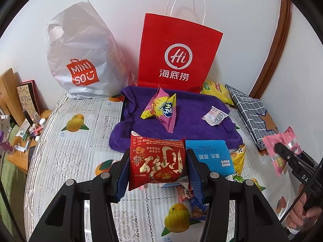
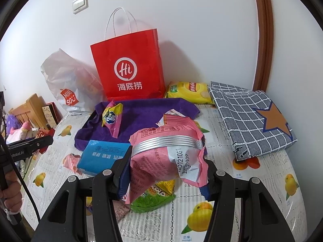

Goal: Organize snacks

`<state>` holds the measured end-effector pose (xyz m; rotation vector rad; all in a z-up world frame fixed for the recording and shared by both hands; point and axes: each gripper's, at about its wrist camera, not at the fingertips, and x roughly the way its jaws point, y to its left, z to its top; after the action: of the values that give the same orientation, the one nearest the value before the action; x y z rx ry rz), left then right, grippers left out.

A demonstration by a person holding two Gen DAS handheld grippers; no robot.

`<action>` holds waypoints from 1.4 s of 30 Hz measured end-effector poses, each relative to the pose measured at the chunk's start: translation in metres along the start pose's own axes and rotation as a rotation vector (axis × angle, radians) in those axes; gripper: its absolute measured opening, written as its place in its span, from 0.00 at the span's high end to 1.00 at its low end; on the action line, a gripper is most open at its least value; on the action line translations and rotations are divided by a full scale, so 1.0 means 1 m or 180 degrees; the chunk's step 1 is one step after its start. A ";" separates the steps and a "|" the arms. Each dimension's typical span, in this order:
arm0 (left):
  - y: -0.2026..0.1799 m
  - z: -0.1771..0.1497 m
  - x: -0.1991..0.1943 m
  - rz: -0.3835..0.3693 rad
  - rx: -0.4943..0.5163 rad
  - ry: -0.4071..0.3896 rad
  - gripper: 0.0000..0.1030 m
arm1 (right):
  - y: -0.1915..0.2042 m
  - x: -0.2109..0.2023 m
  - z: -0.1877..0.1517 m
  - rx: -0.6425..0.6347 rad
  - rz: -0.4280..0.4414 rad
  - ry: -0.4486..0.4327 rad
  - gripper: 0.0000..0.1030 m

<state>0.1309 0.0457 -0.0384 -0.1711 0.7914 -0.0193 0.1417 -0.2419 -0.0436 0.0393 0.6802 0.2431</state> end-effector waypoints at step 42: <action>0.000 0.074 0.047 0.0122 0.0154 -0.0077 0.52 | 0.031 0.077 0.074 -0.0119 0.0111 -0.0074 0.47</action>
<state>0.2164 0.0530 -0.0209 -0.1101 0.7692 -0.0003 0.2396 -0.1909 -0.0301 0.0182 0.6520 0.2886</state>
